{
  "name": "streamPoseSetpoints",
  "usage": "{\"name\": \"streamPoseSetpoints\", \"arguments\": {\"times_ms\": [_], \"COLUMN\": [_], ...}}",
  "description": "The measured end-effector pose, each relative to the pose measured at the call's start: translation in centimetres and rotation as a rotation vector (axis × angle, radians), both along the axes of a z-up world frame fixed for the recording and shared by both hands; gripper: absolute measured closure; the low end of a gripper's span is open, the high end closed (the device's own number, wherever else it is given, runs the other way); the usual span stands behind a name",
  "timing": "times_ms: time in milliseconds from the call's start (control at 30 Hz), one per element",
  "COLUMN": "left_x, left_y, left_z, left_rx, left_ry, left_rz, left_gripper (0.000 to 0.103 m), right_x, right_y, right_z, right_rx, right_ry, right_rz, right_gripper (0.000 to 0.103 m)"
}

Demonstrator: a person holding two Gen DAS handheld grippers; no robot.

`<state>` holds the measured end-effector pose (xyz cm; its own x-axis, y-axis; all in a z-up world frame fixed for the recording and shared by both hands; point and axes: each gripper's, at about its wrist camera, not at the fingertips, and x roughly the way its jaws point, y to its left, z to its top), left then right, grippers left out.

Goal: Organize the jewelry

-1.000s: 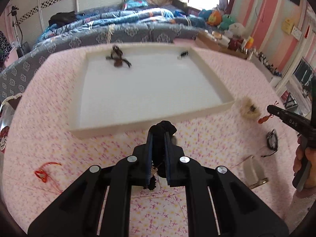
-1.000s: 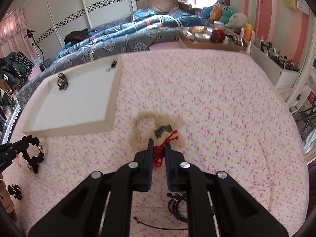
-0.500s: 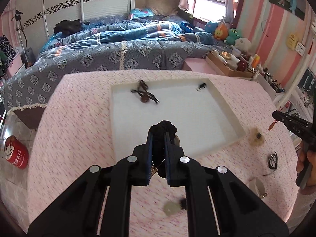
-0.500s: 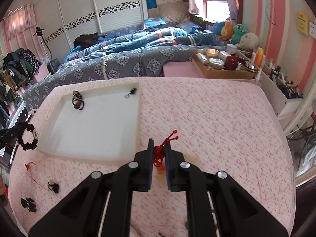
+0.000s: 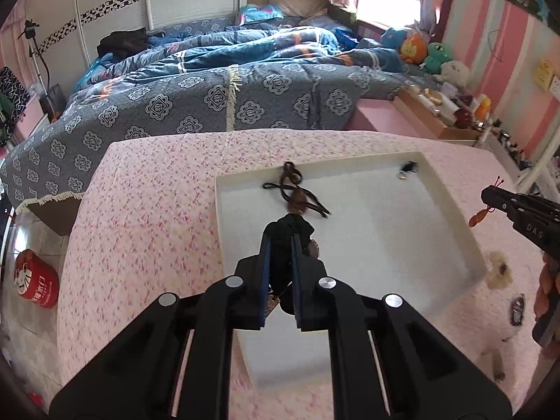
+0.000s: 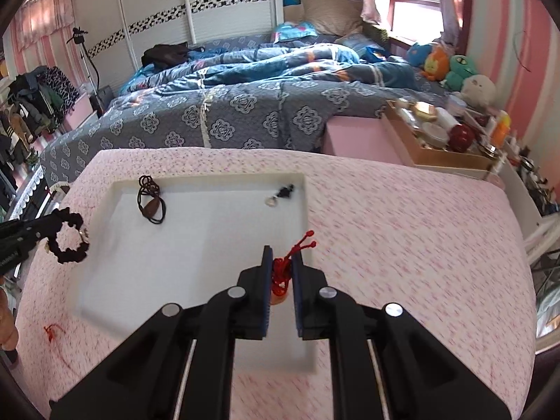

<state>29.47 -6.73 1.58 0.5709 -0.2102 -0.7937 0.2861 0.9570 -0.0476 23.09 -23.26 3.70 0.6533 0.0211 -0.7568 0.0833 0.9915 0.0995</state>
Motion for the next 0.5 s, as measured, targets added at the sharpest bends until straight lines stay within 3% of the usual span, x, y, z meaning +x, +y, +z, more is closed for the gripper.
{"name": "streamPoseSetpoints", "arguments": {"times_ms": [233, 500], "left_x": [4.5, 8.4], "left_y": [-1.0, -1.0], "left_z": [-2.6, -5.1], "left_rx": [-0.002, 0.074], "left_ry": [0.016, 0.021], "left_rz": [-0.005, 0.030], "left_gripper": [0.094, 0.094], "right_x": [5.2, 10.1], "right_y": [1.9, 3.4], "right_z": [-1.7, -3.1], "right_rx": [0.006, 0.016], "right_ry": [0.031, 0.059], "right_rz": [0.022, 0.040], "right_gripper": [0.093, 0.093]}}
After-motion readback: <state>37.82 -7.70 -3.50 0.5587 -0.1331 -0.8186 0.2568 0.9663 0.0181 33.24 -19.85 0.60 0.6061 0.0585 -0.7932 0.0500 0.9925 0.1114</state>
